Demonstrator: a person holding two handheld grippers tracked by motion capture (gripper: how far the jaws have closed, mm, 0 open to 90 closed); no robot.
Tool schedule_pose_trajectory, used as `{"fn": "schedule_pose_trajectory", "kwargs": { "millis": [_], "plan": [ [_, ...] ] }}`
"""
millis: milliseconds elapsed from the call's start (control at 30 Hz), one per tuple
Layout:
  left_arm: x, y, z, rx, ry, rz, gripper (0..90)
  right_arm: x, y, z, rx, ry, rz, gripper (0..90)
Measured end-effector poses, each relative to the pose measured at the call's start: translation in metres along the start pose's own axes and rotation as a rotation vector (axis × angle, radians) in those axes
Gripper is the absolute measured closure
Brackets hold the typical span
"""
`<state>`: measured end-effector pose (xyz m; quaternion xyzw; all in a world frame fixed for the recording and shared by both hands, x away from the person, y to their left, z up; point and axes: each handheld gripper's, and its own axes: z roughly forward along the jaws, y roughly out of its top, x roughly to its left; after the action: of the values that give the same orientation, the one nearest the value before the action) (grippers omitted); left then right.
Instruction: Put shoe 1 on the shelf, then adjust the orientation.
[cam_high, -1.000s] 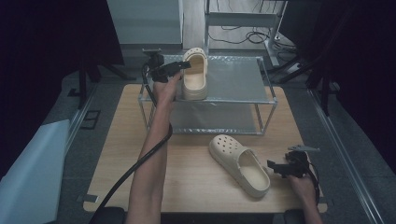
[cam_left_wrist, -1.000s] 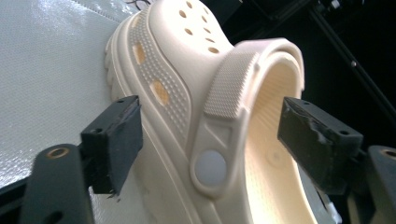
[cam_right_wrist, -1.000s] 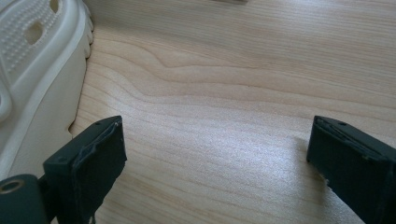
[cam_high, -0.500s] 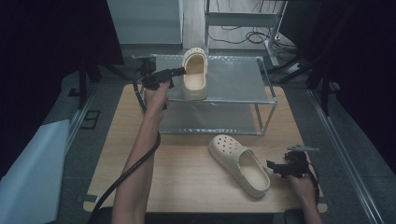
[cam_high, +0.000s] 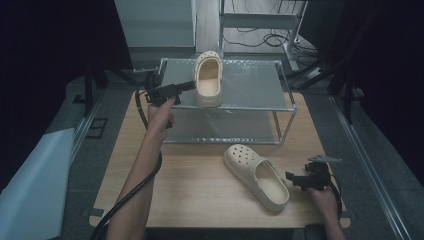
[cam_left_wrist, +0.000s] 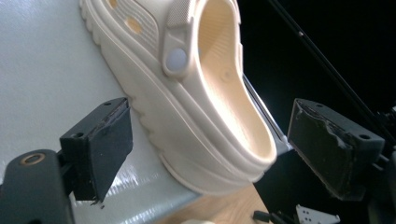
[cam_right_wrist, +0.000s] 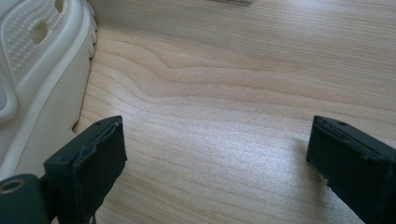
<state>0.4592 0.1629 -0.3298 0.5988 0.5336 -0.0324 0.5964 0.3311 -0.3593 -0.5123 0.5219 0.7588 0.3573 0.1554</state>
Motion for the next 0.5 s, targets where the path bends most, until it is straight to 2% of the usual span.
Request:
{"fn": "schedule_pose_trajectory", "kwargs": {
  "millis": [233,500],
  "plan": [
    [-0.007,-0.013,-0.009,0.011,-0.015,0.038,12.2,0.0,0.0,0.0,0.0,0.001,-0.002,4.9],
    [-0.007,-0.031,-0.017,0.02,-0.058,0.049,11.7,0.001,0.001,0.0,0.001,-0.001,-0.001,4.9]
  ]
}}
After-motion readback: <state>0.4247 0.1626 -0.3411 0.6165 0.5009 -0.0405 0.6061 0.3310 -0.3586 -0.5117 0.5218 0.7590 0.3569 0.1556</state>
